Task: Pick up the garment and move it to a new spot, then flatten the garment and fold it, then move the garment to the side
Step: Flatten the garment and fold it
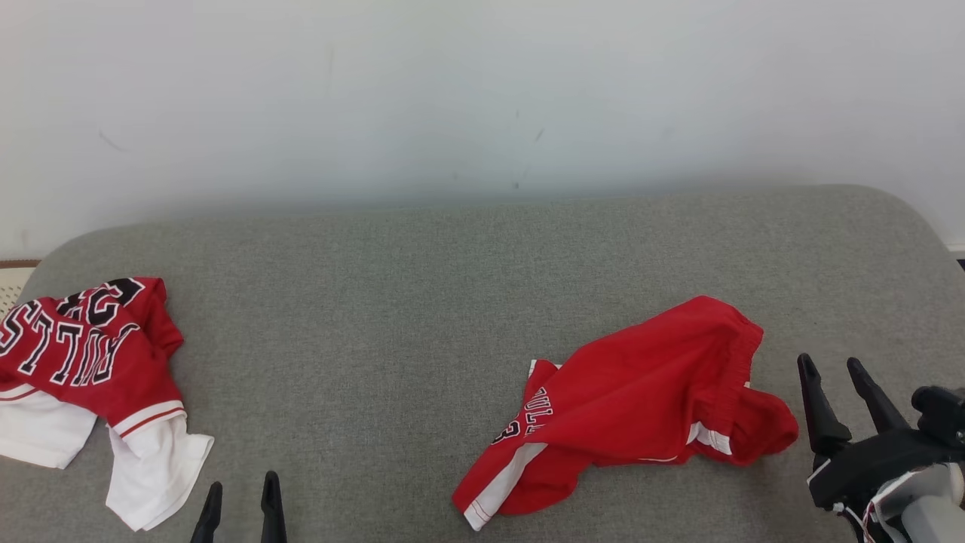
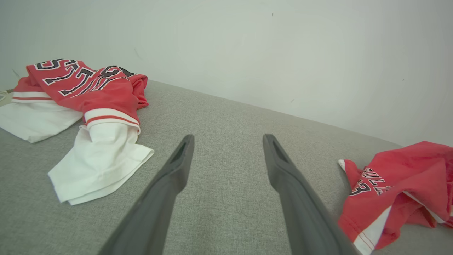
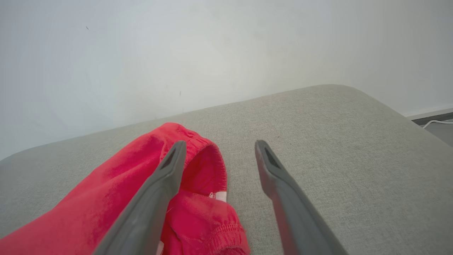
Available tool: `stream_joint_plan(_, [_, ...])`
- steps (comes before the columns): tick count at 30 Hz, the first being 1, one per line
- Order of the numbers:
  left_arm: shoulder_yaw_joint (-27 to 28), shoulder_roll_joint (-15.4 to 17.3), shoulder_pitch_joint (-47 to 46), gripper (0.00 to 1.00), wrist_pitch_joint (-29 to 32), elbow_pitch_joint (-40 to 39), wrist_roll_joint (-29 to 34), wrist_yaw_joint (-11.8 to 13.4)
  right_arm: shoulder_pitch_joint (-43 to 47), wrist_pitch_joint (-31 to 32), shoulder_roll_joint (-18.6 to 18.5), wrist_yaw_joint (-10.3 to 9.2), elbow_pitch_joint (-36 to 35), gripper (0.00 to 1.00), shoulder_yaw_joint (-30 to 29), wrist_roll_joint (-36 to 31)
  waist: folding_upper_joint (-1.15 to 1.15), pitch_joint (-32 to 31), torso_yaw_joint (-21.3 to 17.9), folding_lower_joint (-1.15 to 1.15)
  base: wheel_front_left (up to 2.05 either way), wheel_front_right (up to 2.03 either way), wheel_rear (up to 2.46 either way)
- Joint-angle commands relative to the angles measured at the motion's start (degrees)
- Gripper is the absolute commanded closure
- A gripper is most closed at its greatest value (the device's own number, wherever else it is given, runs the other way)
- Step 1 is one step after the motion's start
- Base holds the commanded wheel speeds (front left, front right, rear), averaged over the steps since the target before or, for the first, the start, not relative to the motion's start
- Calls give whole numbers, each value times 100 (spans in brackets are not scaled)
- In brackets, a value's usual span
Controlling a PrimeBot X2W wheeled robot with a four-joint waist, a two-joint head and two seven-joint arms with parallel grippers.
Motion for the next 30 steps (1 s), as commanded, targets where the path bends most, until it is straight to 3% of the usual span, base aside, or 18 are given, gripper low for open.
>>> stream_joint_plan(1, [29,4,72,0,-18,-31,23,24,280,-14,96,1,-249,0,-298,-312,0,-24,-1,0,0,0,0])
stream_joint_plan(7, [96,4,97,0,-18,-54,142,18,1086,-13,565,1,-1081,0,-1320,-1294,0,-96,18,0,0,0,0])
stream_joint_plan(12, [180,4,138,0,-18,-42,357,25,1636,-14,971,1,-1577,0,-1797,-1928,0,-150,46,0,0,0,0])
stream_joint_plan(21, [244,4,247,0,-18,-70,653,128,2099,25,1499,1,-1971,0,-1886,-2513,0,-218,38,0,0,0,0])
stream_joint_plan(30, [467,4,319,0,-18,-58,982,240,2185,113,1662,1,-2113,0,-1907,-2722,0,-280,0,0,0,0,0])
